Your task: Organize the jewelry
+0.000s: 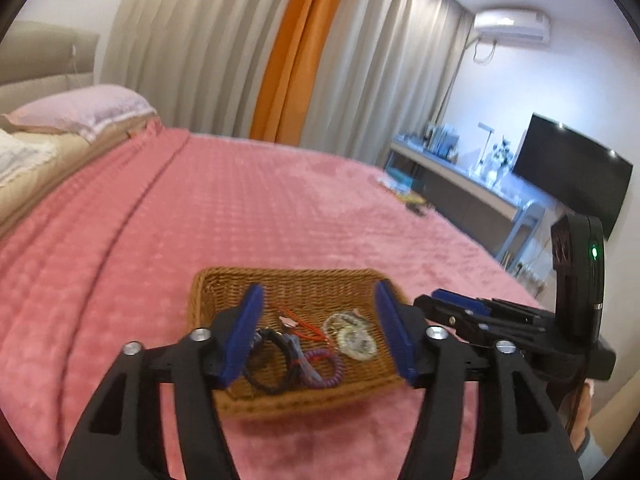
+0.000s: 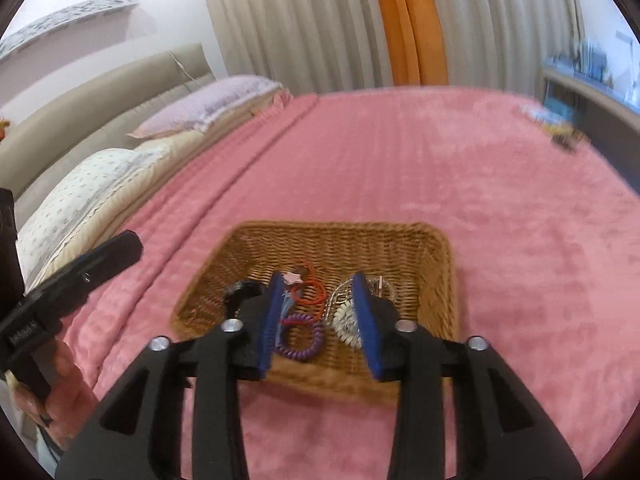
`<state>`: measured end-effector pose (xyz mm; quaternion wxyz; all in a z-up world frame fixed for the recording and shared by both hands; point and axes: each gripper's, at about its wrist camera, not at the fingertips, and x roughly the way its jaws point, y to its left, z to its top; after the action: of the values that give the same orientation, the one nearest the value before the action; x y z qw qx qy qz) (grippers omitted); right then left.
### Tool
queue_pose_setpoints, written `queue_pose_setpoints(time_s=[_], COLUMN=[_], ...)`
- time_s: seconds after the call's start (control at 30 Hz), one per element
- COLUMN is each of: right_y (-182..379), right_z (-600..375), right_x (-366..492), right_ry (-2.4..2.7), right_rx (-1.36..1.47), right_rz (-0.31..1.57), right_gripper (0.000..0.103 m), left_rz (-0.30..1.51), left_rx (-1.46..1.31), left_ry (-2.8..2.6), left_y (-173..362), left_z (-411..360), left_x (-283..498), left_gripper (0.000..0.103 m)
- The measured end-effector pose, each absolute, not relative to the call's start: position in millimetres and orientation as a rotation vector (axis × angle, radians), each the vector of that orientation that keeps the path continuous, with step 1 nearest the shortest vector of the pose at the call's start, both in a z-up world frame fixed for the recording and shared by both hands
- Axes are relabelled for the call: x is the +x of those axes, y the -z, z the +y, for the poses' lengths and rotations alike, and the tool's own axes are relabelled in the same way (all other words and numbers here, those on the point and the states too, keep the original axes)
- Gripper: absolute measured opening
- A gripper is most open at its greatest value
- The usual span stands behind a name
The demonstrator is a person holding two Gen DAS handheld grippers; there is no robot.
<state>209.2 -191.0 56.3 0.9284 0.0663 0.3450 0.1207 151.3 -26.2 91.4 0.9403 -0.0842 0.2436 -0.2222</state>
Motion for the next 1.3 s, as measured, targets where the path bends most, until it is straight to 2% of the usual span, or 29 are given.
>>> queue_pose_setpoints(time_s=[0.07,0.2,0.47,0.7,0.9,1.3], right_y=[-69.0,-79.8,-66.0,-26.9,3.4,16.6], right_z=[-185.3,-175.8,-170.3,-177.3,-181.0,-173.6], right_x=[178.4,134.9,78.0,78.3,89.5,90.1], right_ry=[-0.233,-0.179,-0.112,-0.071,-0.068,-0.087], right_rx=[0.115,0.061,0.035,0.046,0.043,0.021], right_rz=[0.640,0.533,0.397,0.392,0.444,0.477], right_gripper=[0.049,0.063,0.073,0.073,0.073,0.073], left_rz=[0.448,0.365,0.269,0.244,0.294,0.365], left_rx=[-0.169,-0.132,-0.103,-0.037,-0.014,-0.045], left_ry=[0.423,0.330,0.134,0.061,0.066,0.068], left_y=[-100.5,-107.0,-100.9,-64.0,-27.6,-3.3], left_z=[-20.8,-12.8,1.1,-11.8,-18.8,-12.0], left_x=[123.1,71.0,19.3,19.2,33.2,43.2], left_gripper=[0.074,0.083,0.090,0.092,0.092,0.092])
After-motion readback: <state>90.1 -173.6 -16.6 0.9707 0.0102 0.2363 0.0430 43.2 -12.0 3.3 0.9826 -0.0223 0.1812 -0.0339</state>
